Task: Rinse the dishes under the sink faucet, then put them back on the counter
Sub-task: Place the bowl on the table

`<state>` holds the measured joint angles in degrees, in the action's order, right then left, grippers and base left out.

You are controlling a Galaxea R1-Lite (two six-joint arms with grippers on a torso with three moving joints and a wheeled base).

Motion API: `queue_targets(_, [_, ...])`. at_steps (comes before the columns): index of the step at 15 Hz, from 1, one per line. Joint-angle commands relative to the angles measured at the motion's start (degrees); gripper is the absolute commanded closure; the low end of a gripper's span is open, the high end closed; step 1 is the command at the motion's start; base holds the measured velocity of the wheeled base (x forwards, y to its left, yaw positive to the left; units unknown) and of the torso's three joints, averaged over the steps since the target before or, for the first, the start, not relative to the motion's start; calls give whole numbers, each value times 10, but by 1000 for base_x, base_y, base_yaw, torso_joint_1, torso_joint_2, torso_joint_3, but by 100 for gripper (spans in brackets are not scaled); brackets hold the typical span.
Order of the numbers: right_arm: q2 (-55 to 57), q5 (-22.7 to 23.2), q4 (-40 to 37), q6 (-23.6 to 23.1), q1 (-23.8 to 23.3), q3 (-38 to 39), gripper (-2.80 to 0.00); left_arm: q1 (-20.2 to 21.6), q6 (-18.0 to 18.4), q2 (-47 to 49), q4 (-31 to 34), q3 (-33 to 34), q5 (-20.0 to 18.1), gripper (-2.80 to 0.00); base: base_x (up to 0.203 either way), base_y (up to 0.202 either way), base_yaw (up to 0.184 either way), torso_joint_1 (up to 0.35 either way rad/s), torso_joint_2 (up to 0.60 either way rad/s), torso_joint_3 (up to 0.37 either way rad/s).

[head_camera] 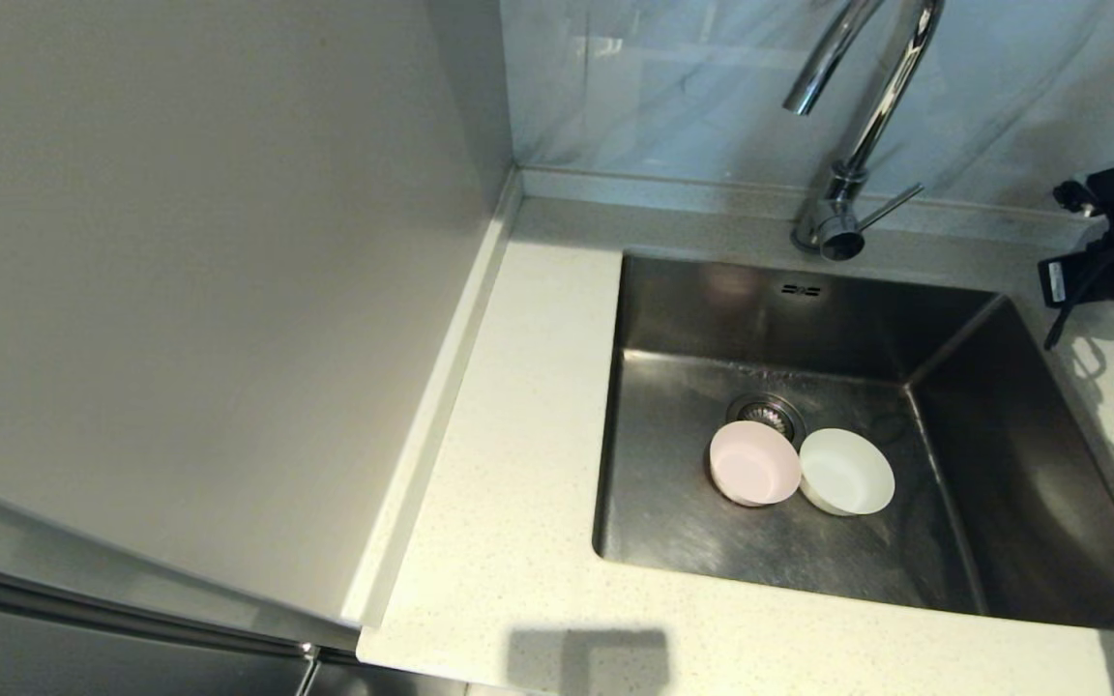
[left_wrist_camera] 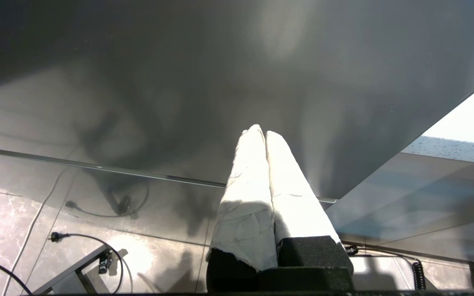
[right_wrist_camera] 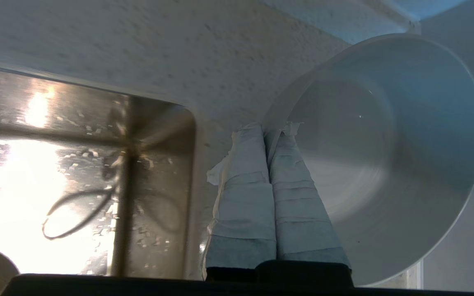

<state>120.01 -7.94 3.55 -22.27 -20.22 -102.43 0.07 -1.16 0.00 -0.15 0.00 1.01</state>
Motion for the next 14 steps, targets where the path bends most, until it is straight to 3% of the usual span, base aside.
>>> queue_targets(1, [12, -1, 0, -3, -9, 0, 0, 0, -1, -2, 0, 0, 0, 0, 0, 0, 0, 0, 0, 0])
queue_targets(8, [5, 0, 3, -33, -12, 25, 0, 0, -1, -2, 0, 0, 0, 0, 0, 0, 0, 0, 0, 0])
queue_targets(9, [3, 0, 3, -33, -12, 26, -46, 0, 0, -2, 0, 0, 0, 0, 0, 0, 0, 0, 0, 0])
queue_targets(10, [2, 0, 2, -32, -12, 24, -280, 0, -1, -2, 0, 0, 0, 0, 0, 0, 0, 0, 0, 0])
queue_targets(14, [-9, 0, 1, -26, -12, 24, -280, 0, -1, -2, 0, 0, 0, 0, 0, 0, 0, 0, 0, 0])
